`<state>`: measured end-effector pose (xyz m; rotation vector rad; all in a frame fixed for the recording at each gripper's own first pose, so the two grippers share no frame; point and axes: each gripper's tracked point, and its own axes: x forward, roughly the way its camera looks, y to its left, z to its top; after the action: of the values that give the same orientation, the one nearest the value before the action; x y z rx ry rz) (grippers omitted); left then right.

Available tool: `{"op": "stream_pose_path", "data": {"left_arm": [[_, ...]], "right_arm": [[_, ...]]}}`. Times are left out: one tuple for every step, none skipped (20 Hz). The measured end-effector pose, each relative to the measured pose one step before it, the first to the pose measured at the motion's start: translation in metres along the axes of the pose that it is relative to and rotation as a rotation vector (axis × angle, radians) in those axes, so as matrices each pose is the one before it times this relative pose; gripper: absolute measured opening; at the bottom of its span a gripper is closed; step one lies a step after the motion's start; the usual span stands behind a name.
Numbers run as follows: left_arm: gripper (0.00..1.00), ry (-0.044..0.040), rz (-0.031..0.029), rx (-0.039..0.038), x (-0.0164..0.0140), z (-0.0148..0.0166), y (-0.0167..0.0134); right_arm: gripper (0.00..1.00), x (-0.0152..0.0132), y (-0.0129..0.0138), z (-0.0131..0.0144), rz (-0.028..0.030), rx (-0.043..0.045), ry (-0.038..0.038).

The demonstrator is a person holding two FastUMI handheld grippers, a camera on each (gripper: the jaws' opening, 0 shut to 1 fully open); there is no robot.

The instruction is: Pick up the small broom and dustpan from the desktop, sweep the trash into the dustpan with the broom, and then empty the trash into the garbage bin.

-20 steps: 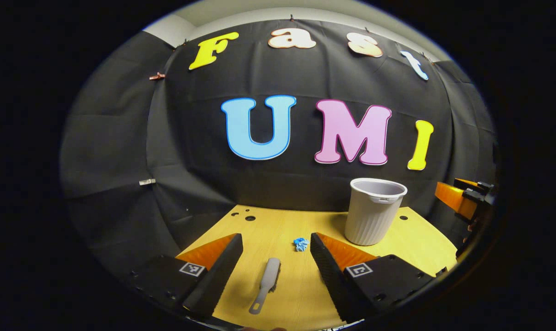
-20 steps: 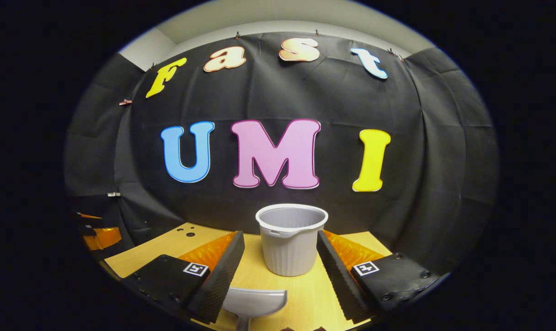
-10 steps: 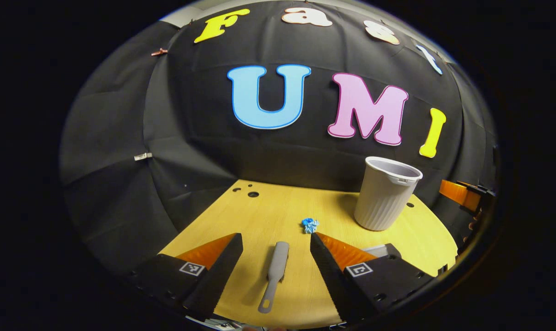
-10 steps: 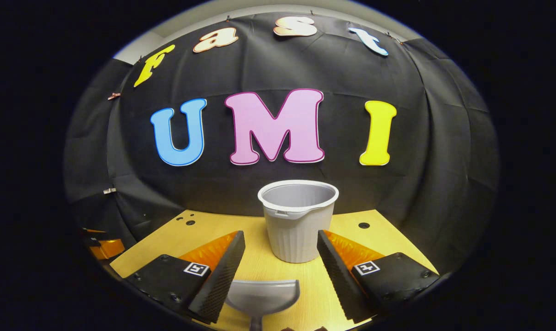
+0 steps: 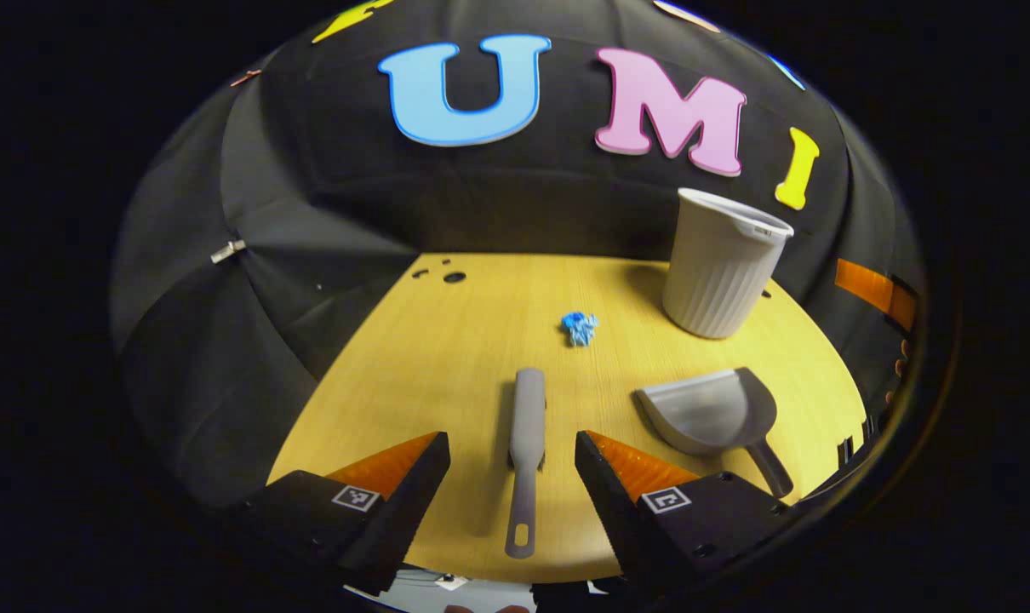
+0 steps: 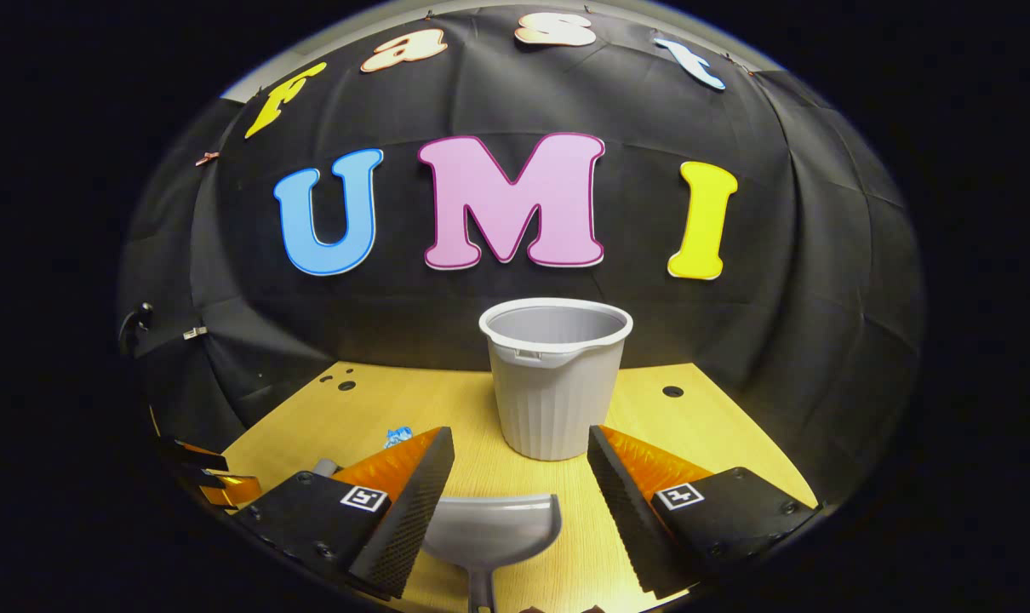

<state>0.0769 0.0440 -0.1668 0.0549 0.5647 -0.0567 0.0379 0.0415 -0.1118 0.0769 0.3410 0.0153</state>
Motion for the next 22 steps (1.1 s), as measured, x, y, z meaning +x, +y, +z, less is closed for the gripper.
{"op": "stream_pose_path", "data": {"left_arm": [[0.96,0.04830,-0.01257,0.00068,0.00818,-0.01021,-0.00200],[0.96,0.06603,-0.00629,0.00080,0.01213,-0.01457,0.00001],[0.96,0.04506,-0.00266,0.00050,0.00802,-0.00764,-0.00048],[0.96,0.05255,-0.00493,0.00366,0.01146,-0.00903,0.00037],[0.96,0.03603,0.00103,0.00677,0.00792,-0.00623,0.00045],[0.96,0.04999,-0.00014,0.01543,0.00870,-0.00695,0.00034],[0.96,0.03580,0.00554,0.00766,0.00618,-0.00403,0.00130],[0.96,0.05383,-0.00396,0.01691,0.01141,-0.00434,-0.00090],[0.95,0.02815,0.00208,0.01132,0.00548,-0.00214,0.00058],[0.95,0.02967,0.00525,0.00896,0.00343,-0.00228,0.00210],[0.96,0.01714,0.00381,0.00573,0.00404,0.00115,0.00188],[0.96,0.01626,0.00579,0.00160,0.00523,0.00091,0.00210],[0.96,0.01299,0.00210,0.00041,0.00391,0.00170,0.00128],[0.96,0.01333,0.00150,0.00335,0.00352,0.00029,0.00086],[0.96,0.01862,-0.00583,0.00966,0.00500,0.00128,-0.00103],[0.96,0.02847,-0.02587,0.00243,0.00155,-0.00307,-0.00580],[0.95,0.01994,-0.01627,0.00000,0.00354,-0.00327,-0.00306],[0.92,0.00620,-0.00842,-0.00471,0.00159,0.00023,-0.00283],[0.83,-0.00321,-0.00263,-0.00646,0.00137,0.00078,-0.00062],[0.76,0.00261,-0.00393,-0.02109,0.00368,0.00036,-0.00084],[0.71,0.00660,-0.00442,-0.01858,0.00242,-0.00057,0.00010],[0.64,0.00099,0.00406,-0.00996,-0.00070,0.00050,0.00290]], "right_arm": [[0.98,-0.00085,0.00098,-0.00527,-0.00020,0.00062,0.01481],[0.98,-0.00042,0.00135,-0.00555,0.00126,0.00004,0.01826],[0.98,-0.00072,0.00110,-0.00298,0.00390,0.00242,0.00756],[0.98,-0.00092,0.00067,-0.00554,-0.00271,-0.00017,0.01101],[0.98,-0.00177,-0.00084,-0.00452,-0.00465,-0.00014,0.00938],[0.98,-0.00087,-0.00163,-0.00805,-0.00920,0.00130,0.01793],[0.98,-0.00086,-0.00036,-0.00600,-0.00510,0.00278,0.01321],[0.98,-0.00303,0.00081,-0.00968,-0.00616,0.00759,0.01987],[0.98,-0.00059,-0.00015,-0.00645,-0.00383,0.00575,0.01425],[0.98,-0.00036,0.00080,-0.00656,-0.00371,0.00640,0.01353],[0.98,-0.00093,0.00243,-0.00646,-0.00237,0.00740,0.01502],[0.98,-0.00021,0.00169,-0.00666,0.00058,0.00874,0.01625],[0.98,0.00128,-0.00212,-0.00777,-0.00863,0.00417,0.02045],[0.98,0.00070,-0.00435,-0.00977,-0.02456,-0.00651,0.03008],[0.98,0.00083,-0.00108,-0.01861,-0.01733,-0.00309,0.05639],[0.98,0.00075,0.00041,-0.01258,-0.00039,0.01321,0.04490],[0.98,0.00080,0.00150,-0.00923,0.00300,0.01226,0.03256],[0.98,0.00051,0.00178,-0.00959,0.00496,0.00928,0.03355],[0.98,0.00142,0.00284,-0.00771,0.00983,0.00710,0.02971],[0.98,0.00119,0.00419,-0.01375,0.01575,0.00367,0.05467],[0.99,-0.00103,0.00493,-0.00700,0.01585,0.00249,0.03495],[0.99,0.00206,0.00682,-0.00560,0.01909,0.00647,0.03506]]}}
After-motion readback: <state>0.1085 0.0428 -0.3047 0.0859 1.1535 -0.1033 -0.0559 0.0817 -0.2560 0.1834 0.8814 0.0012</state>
